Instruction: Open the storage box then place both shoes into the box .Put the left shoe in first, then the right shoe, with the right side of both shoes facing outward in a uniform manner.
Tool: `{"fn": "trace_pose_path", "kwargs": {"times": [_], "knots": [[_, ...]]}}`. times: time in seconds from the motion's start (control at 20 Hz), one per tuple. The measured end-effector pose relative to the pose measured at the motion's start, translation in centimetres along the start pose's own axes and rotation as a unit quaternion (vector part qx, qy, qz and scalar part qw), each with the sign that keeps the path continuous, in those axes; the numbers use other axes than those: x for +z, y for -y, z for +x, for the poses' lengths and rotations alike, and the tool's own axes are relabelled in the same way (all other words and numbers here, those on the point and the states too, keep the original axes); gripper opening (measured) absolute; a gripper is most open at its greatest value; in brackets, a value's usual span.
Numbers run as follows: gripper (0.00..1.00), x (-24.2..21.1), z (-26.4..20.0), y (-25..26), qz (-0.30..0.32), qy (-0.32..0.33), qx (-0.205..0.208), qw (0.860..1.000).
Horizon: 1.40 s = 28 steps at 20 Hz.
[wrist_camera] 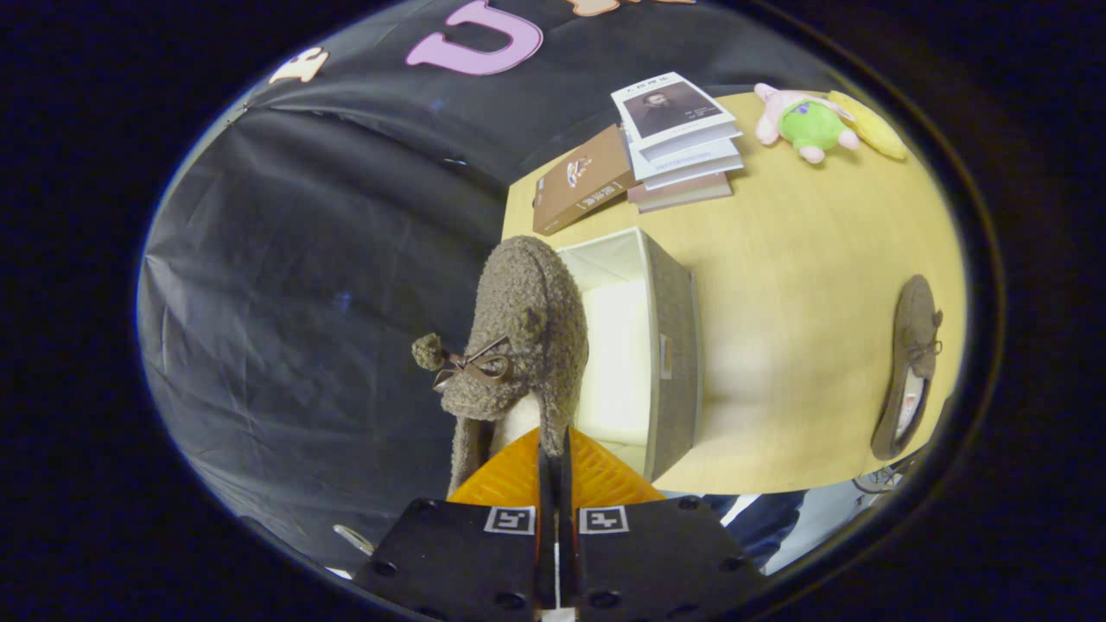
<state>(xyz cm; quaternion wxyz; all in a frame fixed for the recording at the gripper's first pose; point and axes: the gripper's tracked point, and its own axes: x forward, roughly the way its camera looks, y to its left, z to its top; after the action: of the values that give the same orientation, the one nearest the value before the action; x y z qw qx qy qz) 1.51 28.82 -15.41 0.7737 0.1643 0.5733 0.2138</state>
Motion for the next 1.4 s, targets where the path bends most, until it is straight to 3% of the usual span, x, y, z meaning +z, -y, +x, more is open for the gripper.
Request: {"fn": "trace_pose_path", "kwargs": {"times": [0.65,1.05,1.25,1.4], "knots": [[0.05,-0.1,11.3,1.3,-0.017,-0.01,-0.112,0.994],[0.05,-0.4,16.9,2.1,0.015,-0.027,-0.161,0.987],[0.07,-0.4,18.1,2.7,0.005,-0.037,-0.172,0.984],[0.1,-0.9,18.2,2.3,-0.008,-0.053,-0.151,0.987]]}}
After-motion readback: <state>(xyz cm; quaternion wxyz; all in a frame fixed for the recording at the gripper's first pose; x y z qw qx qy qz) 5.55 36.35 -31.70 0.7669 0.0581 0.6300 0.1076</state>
